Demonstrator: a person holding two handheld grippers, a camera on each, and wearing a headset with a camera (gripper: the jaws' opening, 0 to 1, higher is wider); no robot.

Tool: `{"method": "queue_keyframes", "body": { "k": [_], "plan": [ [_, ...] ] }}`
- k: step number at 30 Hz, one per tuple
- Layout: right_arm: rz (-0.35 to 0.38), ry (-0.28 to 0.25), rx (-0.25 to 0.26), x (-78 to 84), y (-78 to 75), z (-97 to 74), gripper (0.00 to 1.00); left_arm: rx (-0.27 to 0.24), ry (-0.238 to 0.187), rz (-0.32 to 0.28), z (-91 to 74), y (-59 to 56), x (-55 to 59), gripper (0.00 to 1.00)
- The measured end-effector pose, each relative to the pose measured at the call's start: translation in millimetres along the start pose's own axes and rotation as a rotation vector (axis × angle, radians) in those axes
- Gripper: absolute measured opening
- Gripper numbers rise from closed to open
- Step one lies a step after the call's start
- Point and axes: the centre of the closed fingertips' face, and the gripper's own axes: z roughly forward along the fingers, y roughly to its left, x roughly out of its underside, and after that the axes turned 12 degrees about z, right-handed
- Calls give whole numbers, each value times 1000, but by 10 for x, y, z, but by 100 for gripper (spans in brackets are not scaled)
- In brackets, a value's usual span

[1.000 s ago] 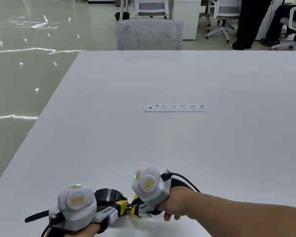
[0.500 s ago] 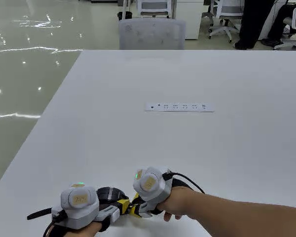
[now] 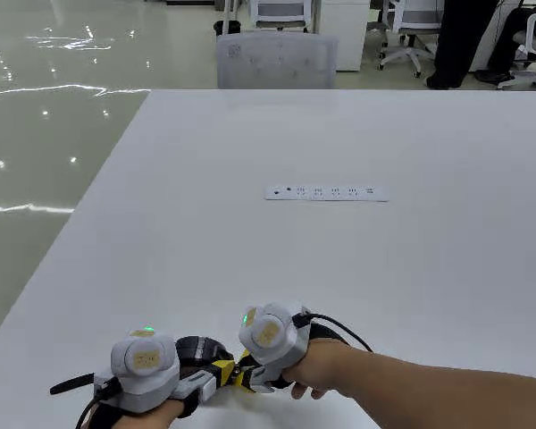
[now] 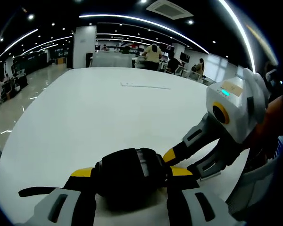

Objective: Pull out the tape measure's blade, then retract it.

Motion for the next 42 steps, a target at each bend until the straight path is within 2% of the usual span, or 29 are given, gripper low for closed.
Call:
{"method": "queue_keyframes", "body": {
  "k": [2,5,10,13,15,16,18,19,20,22,23,25,26,27,30,33,35,36,37,40,42],
  "plan": [
    [5,-1,4,8,-6,-8,16,5,2,-5,3,15,4,57],
    [24,3,15,33,-3,-50,18,20,12,-46,-16,43,18,57],
    [24,-2,29,66,-15,-120,22,26,20,-68,-35,124,22,65],
    [39,-12,34,90,-25,-179,23,3,-9,-38,-82,227,-64,73],
    [36,-21,34,105,-11,-218,23,22,-10,-35,-104,244,-92,75],
    [37,-28,36,107,-14,-248,23,37,2,-36,-113,260,-83,76],
    [54,-46,45,109,-29,-306,24,66,-32,-18,-127,288,-131,81],
    [60,-52,50,116,-35,-331,25,102,-51,-9,-127,251,-155,86],
    [64,-62,56,126,-39,-374,25,173,-64,-29,-133,155,-164,94],
    [72,-70,68,147,-43,-433,27,213,-30,-24,-154,120,-79,100],
    [66,-85,89,156,-37,-499,28,226,-20,7,-168,122,-43,100],
    [63,-132,114,144,-18,-602,29,252,-52,26,-219,106,-91,100],
    [74,-137,122,185,-1,-666,30,262,-87,41,-266,92,-141,100],
    [81,-136,125,217,13,-708,31,261,-92,55,-292,92,-138,100],
    [112,-174,150,294,37,-879,34,292,-81,125,-337,46,-64,100],
    [120,-192,165,375,58,-1024,35,300,-79,148,-360,33,-17,100],
    [132,-197,182,434,24,-1116,36,305,-87,150,-402,11,-13,100],
    [174,-215,182,468,17,-1183,37,330,-95,131,-433,-18,-26,100],
    [185,-232,189,504,7,-1260,37,364,-117,123,-484,-75,-58,100],
    [191,-223,213,646,-31,-1374,39,377,-115,128,-522,-81,-42,100],
    [211,-225,245,767,-82,-1499,42,360,-108,143,-545,-41,-34,100]
  ]
}}
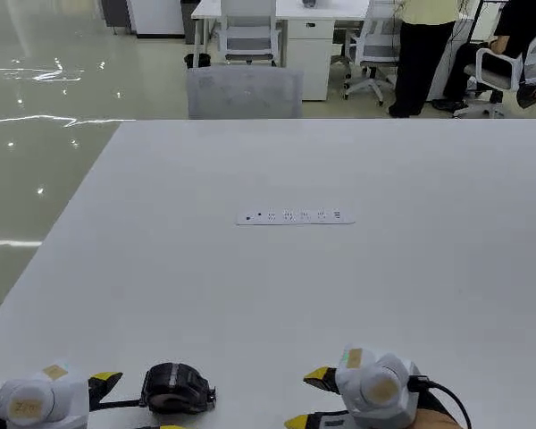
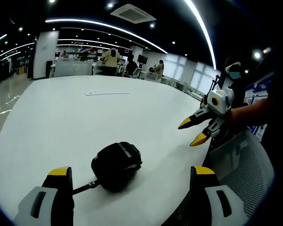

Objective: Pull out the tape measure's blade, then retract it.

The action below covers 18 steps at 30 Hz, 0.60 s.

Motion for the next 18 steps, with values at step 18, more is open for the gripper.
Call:
{"method": "queue_keyframes", "body": {
  "k": [18],
  "plan": [
    [143,-38,136,526,-430,-768,69,-25,4,46,-202,104,134,100]
  ]
}}
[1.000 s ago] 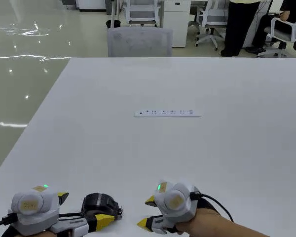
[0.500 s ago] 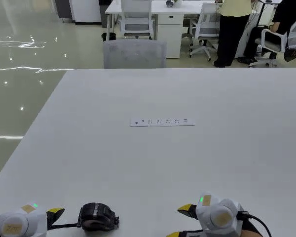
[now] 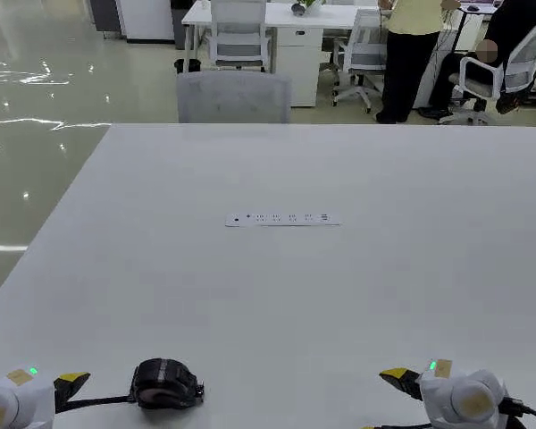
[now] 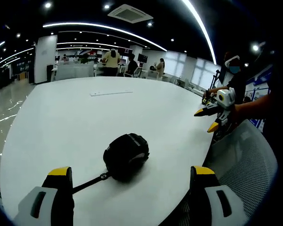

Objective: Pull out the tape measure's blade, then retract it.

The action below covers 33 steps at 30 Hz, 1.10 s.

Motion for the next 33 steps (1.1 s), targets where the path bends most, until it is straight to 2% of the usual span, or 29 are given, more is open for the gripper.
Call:
{"method": "queue_keyframes", "body": {
  "k": [5,7,10,15,20,24,25,27,33],
  "plan": [
    [11,-28,37,0,-144,-132,78,-6,-4,13,-46,-3,-17,100],
    [14,-18,58,47,-239,-176,77,-5,-10,9,-64,-18,-37,100],
    [29,-31,79,58,-336,-249,79,4,-31,11,-75,-52,-69,100],
    [48,-29,86,132,-380,-289,89,-15,-28,10,-80,-31,-61,100],
    [53,-53,127,117,-463,-327,100,-22,-19,23,-130,-17,-52,100],
    [42,-50,127,131,-456,-303,100,-43,-44,13,-183,45,-98,100],
    [34,-44,126,134,-438,-295,100,-46,-37,1,-189,67,-80,100],
    [44,-55,131,114,-441,-296,100,-54,-37,20,-204,88,-70,100],
    [54,-58,124,84,-430,-285,100,-67,-34,22,-220,132,-59,100]
  ]
}}
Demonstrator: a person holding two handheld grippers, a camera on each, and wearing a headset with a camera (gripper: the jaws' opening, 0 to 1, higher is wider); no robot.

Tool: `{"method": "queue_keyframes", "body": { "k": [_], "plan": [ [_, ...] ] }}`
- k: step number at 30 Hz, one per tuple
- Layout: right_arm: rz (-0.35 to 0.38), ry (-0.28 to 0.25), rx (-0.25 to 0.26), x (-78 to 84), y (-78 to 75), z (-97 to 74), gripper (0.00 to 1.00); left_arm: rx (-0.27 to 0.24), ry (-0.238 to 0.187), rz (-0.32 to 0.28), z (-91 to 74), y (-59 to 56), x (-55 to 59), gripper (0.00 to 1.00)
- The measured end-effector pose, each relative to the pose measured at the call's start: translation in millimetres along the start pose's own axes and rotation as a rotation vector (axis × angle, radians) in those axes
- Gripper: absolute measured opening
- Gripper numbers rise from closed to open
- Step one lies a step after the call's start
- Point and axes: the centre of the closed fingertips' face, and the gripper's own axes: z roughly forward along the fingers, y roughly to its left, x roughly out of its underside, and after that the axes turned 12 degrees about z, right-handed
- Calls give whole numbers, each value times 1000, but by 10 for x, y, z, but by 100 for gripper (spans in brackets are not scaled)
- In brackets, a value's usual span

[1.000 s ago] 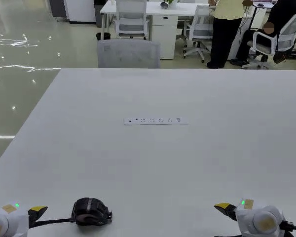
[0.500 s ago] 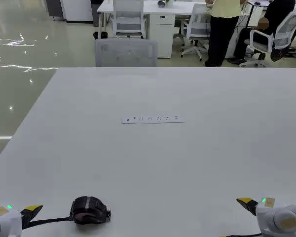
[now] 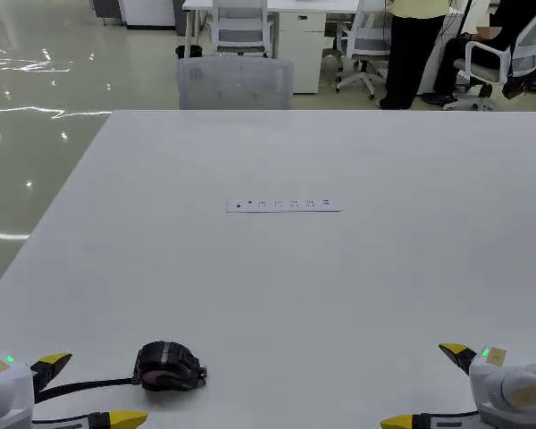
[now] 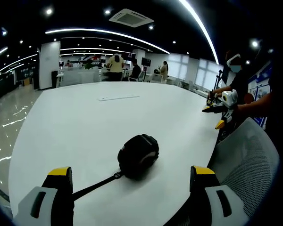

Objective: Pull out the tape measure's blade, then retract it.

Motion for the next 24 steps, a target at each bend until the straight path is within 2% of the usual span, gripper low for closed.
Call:
{"method": "queue_keyframes", "body": {
  "k": [9,14,24],
  "plan": [
    [-1,0,6,-10,-39,-12,100,-3,-9,16,50,-21,-64,100],
    [4,4,4,18,-30,-9,100,3,-2,18,59,-50,-49,100],
    [11,14,1,77,-29,-8,100,-14,4,4,30,-15,-32,100]
  ]
}}
